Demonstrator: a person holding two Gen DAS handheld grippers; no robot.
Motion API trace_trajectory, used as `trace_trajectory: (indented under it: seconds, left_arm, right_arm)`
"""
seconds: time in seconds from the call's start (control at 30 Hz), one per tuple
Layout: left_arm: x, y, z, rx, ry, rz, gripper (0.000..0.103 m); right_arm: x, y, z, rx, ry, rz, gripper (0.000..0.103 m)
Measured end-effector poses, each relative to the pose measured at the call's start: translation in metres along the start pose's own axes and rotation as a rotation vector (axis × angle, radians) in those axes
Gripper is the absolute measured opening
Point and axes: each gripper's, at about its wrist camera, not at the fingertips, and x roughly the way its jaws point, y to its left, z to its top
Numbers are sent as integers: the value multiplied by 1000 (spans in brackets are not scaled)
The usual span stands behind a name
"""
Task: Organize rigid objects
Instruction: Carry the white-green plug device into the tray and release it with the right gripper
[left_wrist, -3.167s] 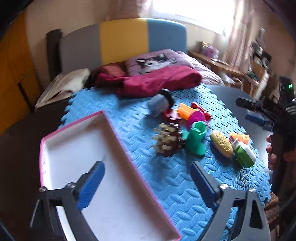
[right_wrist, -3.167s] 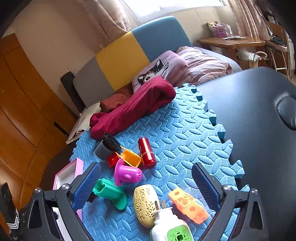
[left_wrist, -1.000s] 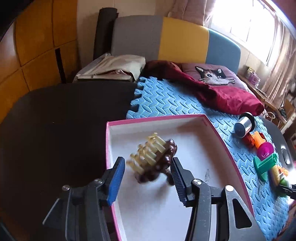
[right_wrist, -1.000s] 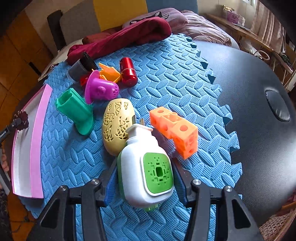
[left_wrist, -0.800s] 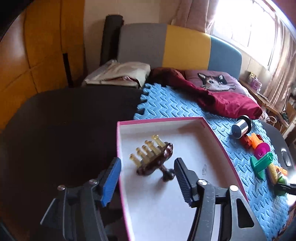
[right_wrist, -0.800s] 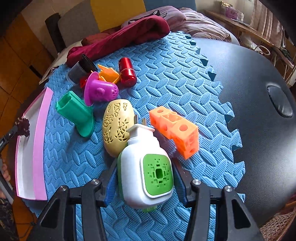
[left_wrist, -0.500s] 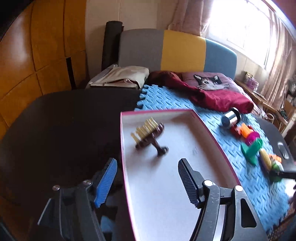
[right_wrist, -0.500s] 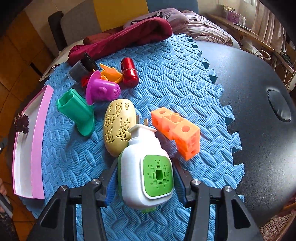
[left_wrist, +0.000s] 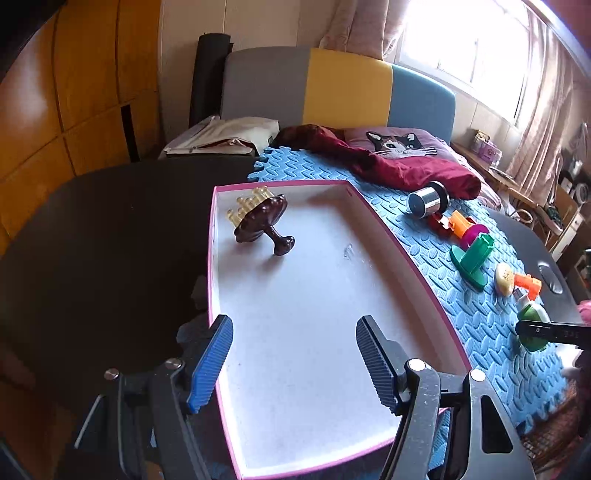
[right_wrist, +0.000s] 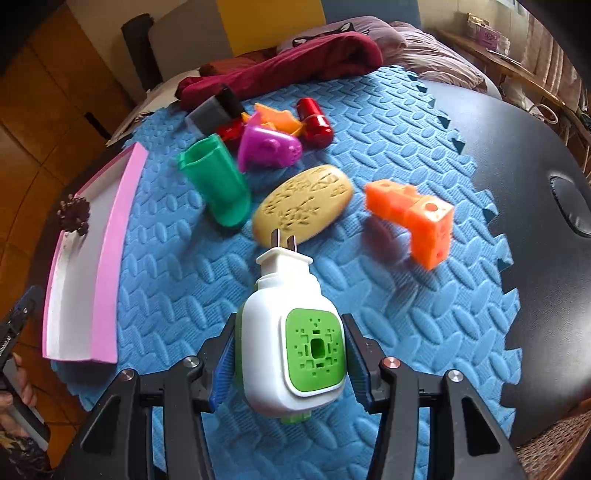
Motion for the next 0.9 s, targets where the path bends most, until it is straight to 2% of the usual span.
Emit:
trace_trajectory:
  seconds: [0.13,0.33,0.4,0.47,0.9]
  left_arm:
    - [-3,-1,-2,-2,4,16,70]
    - [-9,5,-2,-19,-12,41,70]
    - [-12,6,-3,-19,-19,55,76]
    - [-14,7,-3,-19,-29,68,78]
    - [-14,16,-8,-49,-6,70,78]
  right_arm:
    - [-6,18,-3,-23,-22,78,52]
    - [-19,71,3,-133,-67,160,52]
    - [-18,84,5,-164,-74,175,52]
    - [-15,99,6,-194,-79,179,52]
    - [-4,137,5,-263,-99,210,52]
